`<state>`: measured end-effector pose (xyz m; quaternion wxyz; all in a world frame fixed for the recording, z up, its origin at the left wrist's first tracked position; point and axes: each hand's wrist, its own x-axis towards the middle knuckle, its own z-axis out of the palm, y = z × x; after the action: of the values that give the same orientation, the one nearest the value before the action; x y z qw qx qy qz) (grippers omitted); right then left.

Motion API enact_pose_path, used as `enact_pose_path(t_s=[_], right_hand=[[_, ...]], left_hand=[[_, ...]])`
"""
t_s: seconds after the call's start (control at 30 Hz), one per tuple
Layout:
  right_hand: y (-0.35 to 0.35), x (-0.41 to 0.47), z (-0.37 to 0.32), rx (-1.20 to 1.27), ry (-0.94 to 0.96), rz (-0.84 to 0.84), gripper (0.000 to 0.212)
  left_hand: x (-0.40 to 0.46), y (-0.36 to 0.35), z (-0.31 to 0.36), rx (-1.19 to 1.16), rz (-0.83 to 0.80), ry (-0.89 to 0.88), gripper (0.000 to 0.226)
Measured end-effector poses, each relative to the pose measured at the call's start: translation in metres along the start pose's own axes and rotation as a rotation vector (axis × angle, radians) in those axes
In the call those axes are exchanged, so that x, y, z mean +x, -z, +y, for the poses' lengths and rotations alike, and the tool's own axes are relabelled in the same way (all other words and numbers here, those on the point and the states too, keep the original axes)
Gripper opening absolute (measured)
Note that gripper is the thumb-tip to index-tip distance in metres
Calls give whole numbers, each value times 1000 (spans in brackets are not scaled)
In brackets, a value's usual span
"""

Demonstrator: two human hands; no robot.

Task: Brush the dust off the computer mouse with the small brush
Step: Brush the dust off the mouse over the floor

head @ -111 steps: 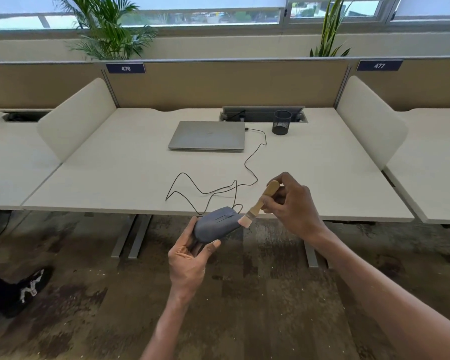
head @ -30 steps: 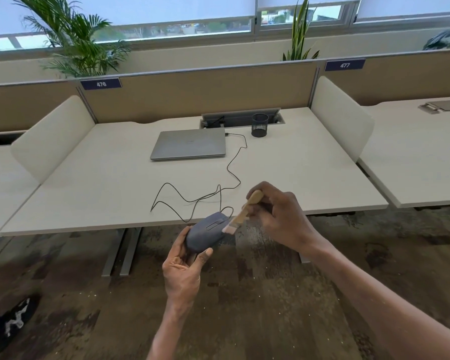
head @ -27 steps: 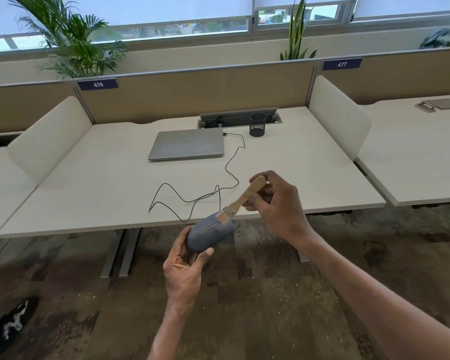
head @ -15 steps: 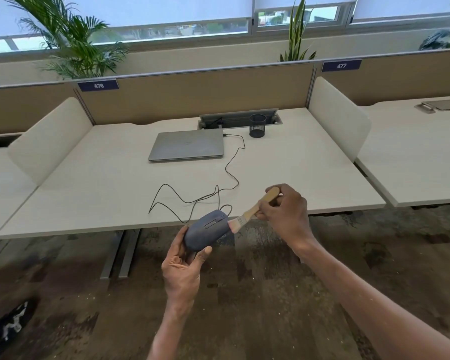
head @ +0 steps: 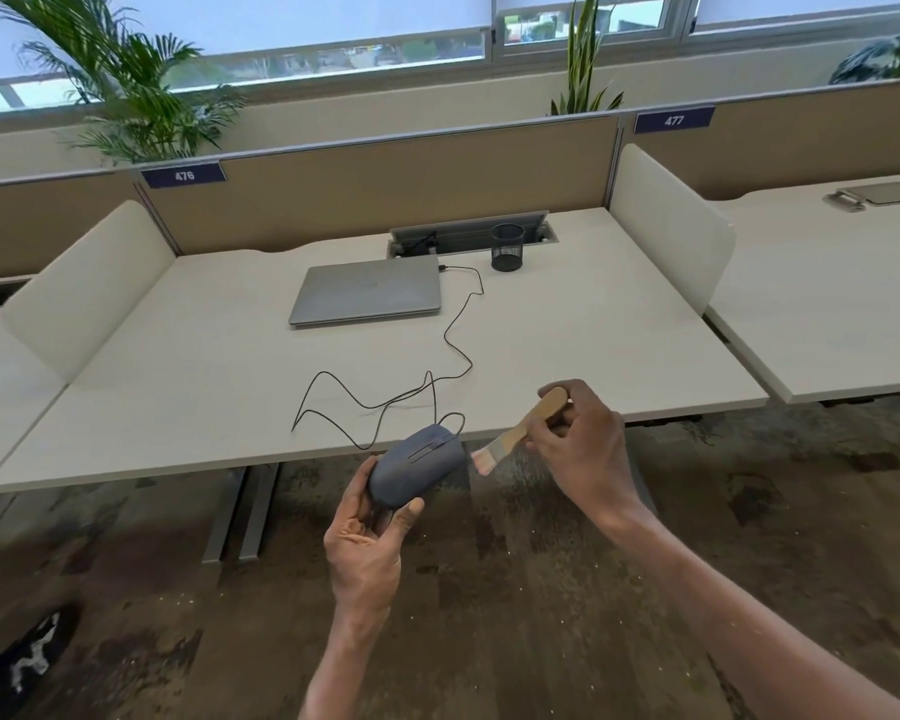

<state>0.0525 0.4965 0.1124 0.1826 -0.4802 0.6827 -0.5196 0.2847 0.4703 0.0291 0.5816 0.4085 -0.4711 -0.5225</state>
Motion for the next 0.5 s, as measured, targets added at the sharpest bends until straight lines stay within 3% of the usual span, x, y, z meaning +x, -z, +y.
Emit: enact_pose_path(t_s=[0.27,0.5], right_hand=[[30,11,36,-32,-11,33,26],[62,22,68,-52,49,-43,24]], left_hand=[[-17,-24,-9,-21,91,-3,65],[-24,-79,-21,-38,260,-45,72]])
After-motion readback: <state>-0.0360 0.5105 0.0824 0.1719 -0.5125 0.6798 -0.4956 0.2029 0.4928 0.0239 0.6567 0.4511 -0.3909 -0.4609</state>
